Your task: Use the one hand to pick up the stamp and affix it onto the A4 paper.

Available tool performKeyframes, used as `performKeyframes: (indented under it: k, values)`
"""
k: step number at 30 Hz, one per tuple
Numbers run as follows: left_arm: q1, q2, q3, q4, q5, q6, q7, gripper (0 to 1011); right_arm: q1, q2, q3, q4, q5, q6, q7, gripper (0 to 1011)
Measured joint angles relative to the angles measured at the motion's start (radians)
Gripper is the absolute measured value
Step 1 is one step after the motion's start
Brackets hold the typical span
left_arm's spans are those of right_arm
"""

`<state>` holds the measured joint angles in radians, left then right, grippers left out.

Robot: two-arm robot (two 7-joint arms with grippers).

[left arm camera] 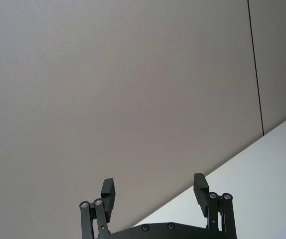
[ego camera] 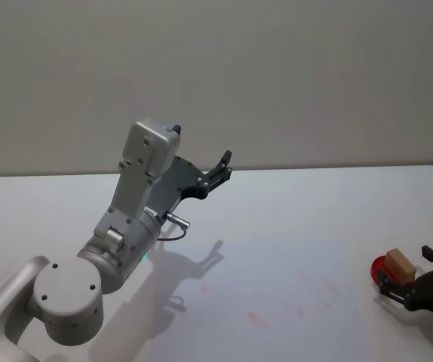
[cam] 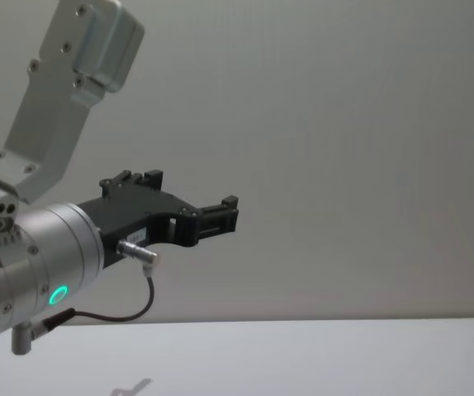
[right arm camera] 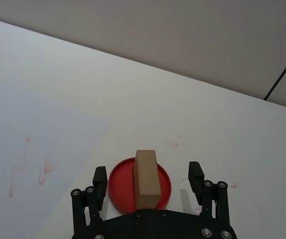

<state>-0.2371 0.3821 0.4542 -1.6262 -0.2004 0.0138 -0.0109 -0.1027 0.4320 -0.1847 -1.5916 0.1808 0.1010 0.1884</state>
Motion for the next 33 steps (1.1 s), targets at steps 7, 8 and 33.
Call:
performKeyframes:
  k: [7,8,33]
  values:
    - [0.000,0.000,0.000,0.000,0.000,0.000,0.000,1001,0.001,-0.005,-0.002,0.008,-0.009,0.000,-0.008,1001]
    - [0.000,0.000,0.000,0.000,0.000,0.000,0.000,1001,0.001,-0.006,-0.003,0.009,-0.010,0.000,-0.009,1001]
    - [0.000,0.000,0.000,0.000,0.000,0.000,0.000,1001,0.003,-0.018,-0.002,0.023,-0.025,0.001,-0.031,348]
